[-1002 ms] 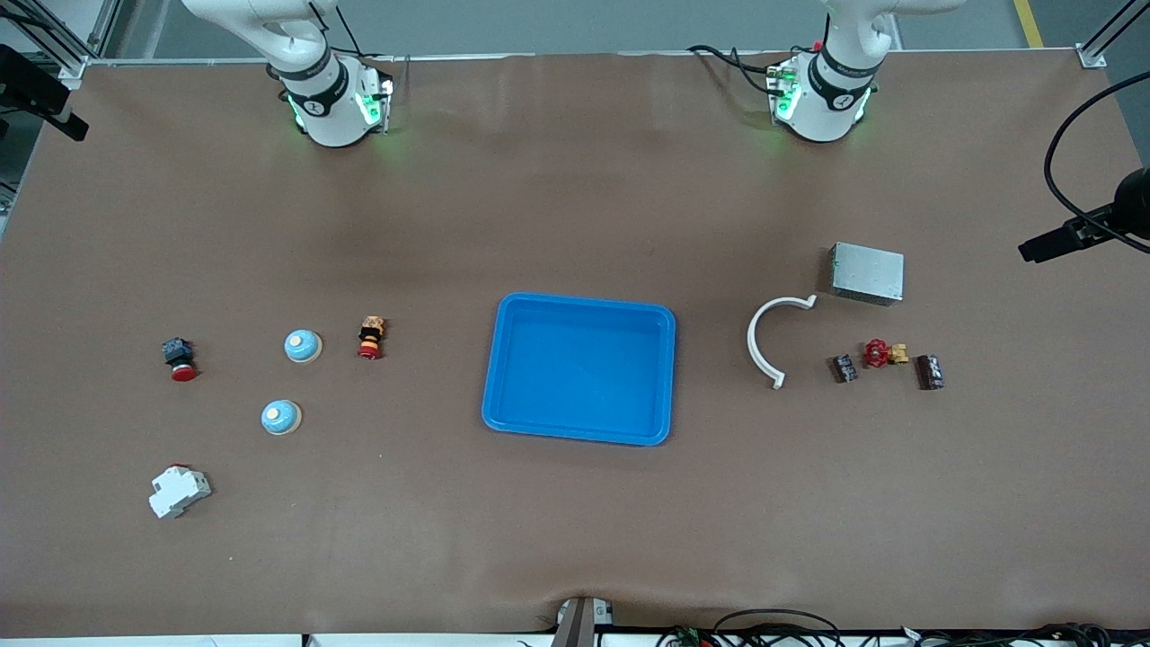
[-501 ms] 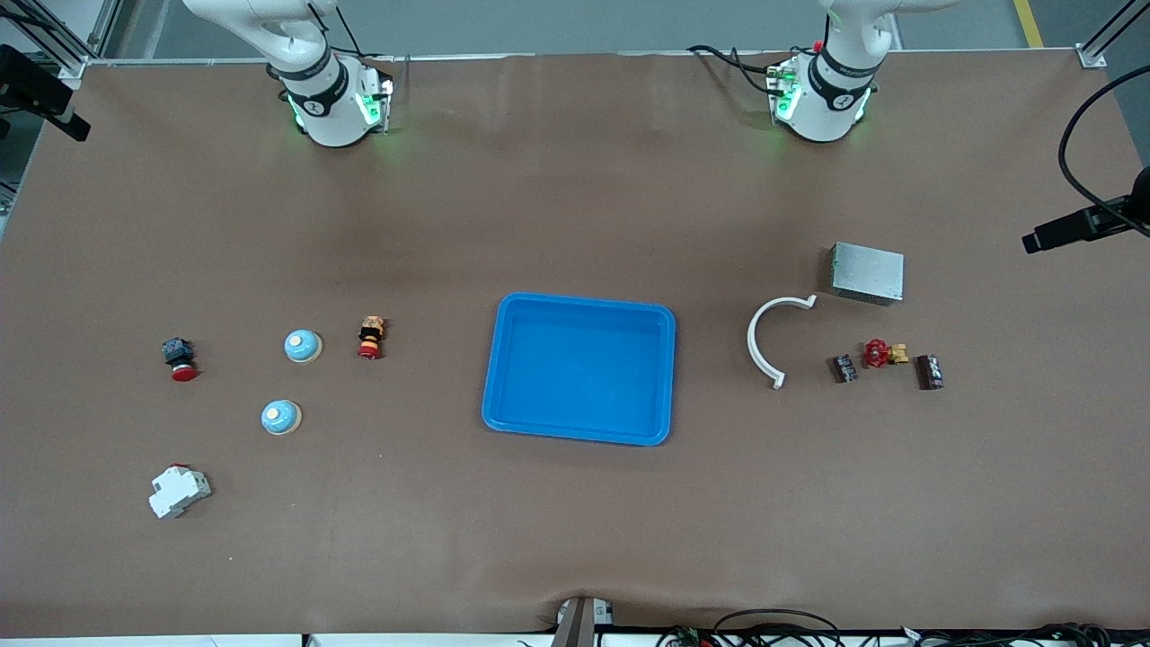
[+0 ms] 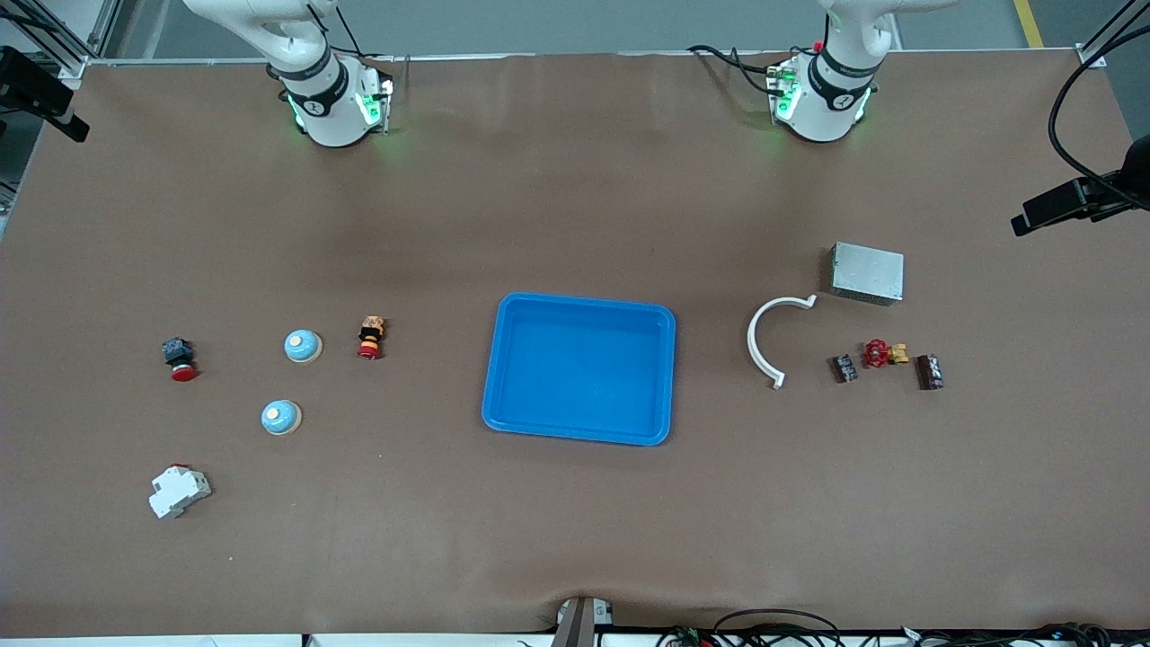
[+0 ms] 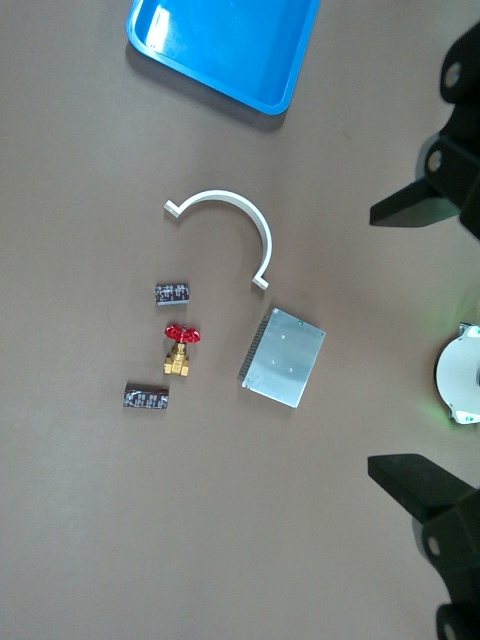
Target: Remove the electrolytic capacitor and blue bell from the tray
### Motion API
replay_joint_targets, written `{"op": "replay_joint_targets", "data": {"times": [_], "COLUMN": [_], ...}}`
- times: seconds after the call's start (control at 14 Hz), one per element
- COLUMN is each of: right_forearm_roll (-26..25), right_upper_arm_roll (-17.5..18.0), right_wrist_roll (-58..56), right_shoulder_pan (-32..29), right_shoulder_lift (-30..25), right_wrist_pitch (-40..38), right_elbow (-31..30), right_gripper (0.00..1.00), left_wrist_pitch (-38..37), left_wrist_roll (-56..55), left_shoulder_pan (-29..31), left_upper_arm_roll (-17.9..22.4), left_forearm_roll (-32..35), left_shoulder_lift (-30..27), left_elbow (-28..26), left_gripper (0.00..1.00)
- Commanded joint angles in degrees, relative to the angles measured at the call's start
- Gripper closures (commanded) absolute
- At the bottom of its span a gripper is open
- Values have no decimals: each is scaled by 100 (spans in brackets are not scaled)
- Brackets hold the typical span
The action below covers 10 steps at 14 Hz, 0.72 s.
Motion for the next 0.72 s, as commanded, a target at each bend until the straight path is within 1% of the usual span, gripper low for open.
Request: {"op": "replay_joint_targets", "data": {"times": [0.0,0.07,0.21,0.29,0.36,0.5,0.64], "right_forearm_roll": [-149,-140,-140,-140,-131,-131,-96], "right_upper_arm_roll": [141,150,150,150,150,150,150], "right_wrist_roll": [-216,-216,-216,-216,-199,-155,-146], "right_shoulder_pan": [-111,-111,-111,-111,-94,-59,-59], "right_shoulder_lift": [59,59,59,59,59,59,59], "right_wrist_pitch": [77,86,86,86,95,95,104], "right_elbow": [84,84,84,84,75,49,40], "right_gripper": [0,0,0,0,0,0,0], "left_wrist_pitch": [211,430,1053,1370,1434,1513,1750], "left_wrist_roll": [182,226,384,497,551,577,595], "left_shoulder_pan": [66,58,66,58,84,163,364], "left_upper_arm_roll": [-82,-143,-284,-328,-415,-390,-389], "left_forearm_roll": [-10,17,209,245,271,254,219], "left_shoulder_lift": [-315,-542,-1174,-1412,-1502,-1625,-1704], "left_elbow": [-352,-658,-1544,-1879,-1952,-2215,-2391], "left_gripper": [0,0,0,0,0,0,0]}}
